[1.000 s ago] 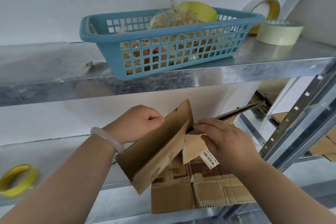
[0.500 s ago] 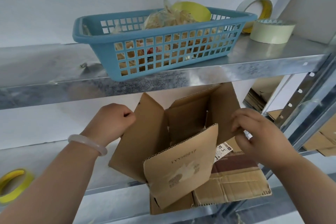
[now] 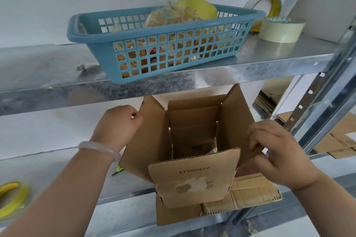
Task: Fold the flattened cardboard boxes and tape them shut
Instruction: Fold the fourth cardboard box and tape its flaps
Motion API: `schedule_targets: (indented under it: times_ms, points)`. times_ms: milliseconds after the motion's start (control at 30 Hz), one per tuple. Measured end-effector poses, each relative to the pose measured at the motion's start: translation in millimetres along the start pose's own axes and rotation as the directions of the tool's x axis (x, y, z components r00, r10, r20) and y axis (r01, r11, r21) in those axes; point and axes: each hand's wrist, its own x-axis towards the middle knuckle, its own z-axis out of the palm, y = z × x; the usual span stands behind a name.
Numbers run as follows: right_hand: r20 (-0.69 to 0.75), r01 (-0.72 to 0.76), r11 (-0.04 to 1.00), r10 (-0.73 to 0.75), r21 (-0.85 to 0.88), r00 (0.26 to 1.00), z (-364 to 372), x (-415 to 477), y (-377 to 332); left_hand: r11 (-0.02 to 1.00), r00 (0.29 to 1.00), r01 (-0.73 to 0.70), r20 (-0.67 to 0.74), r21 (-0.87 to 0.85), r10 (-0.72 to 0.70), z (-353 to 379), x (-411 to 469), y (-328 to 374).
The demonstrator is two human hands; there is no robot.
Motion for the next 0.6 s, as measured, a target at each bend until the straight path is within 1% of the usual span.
schedule_targets:
  times_ms: [100, 167, 300, 367, 400, 467, 533, 567, 600]
  points:
    - [0.053, 0.009, 1.0, -0.009, -0.002, 0.999, -2.2, 1.8, 1.4, 0.999, 0.999, 0.037, -0.013, -0.034, -0.038, 2.9, 0.7, 3.6]
    - [0.079, 0.019, 1.0, -0.017, -0.024, 0.997, -0.2, 2.6, 0.9, 0.997, 1.0, 0.004, -0.007, -0.081, -0.005, 5.5, -2.1, 4.5]
    - [0.039, 0.011, 0.997, -0.009, -0.07, 0.999, 8.6, 3.0, -3.7, 0.974, 0.996, -0.033, 0.071, -0.223, 0.05, 1.1, -7.3, 10.0]
    - [0.007, 0.008, 0.995, -0.008, -0.095, 1.0, 13.1, 3.0, -5.9, 0.954, 0.993, -0.061, 0.082, -0.295, 0.089, -6.7, -14.3, 13.0]
    - [-0.004, 0.004, 0.994, -0.005, -0.11, 1.0, 15.3, 3.1, -6.6, 0.936, 0.986, -0.088, 0.104, -0.34, 0.13, -12.0, -20.9, 14.1]
    - [-0.02, -0.009, 0.991, 0.007, -0.134, 1.0, 19.3, 2.6, -7.7, 0.907, 0.951, -0.102, 0.226, -0.409, 0.209, -20.3, -37.6, 15.3]
    - [-0.041, -0.03, 0.992, 0.026, -0.122, 0.999, 22.1, 1.8, -7.0, 0.923, 0.902, -0.076, 0.367, -0.378, 0.225, -21.0, -52.5, 14.5]
    - [-0.054, -0.047, 0.995, 0.042, -0.086, 0.998, 22.5, 1.7, -6.0, 0.934, 0.894, -0.066, 0.395, -0.351, 0.212, -18.3, -56.7, 13.2]
    - [-0.065, -0.067, 0.997, 0.065, -0.025, 0.996, 22.2, 2.2, -4.2, 0.939, 0.901, -0.061, 0.387, -0.338, 0.197, -15.2, -58.3, 11.2]
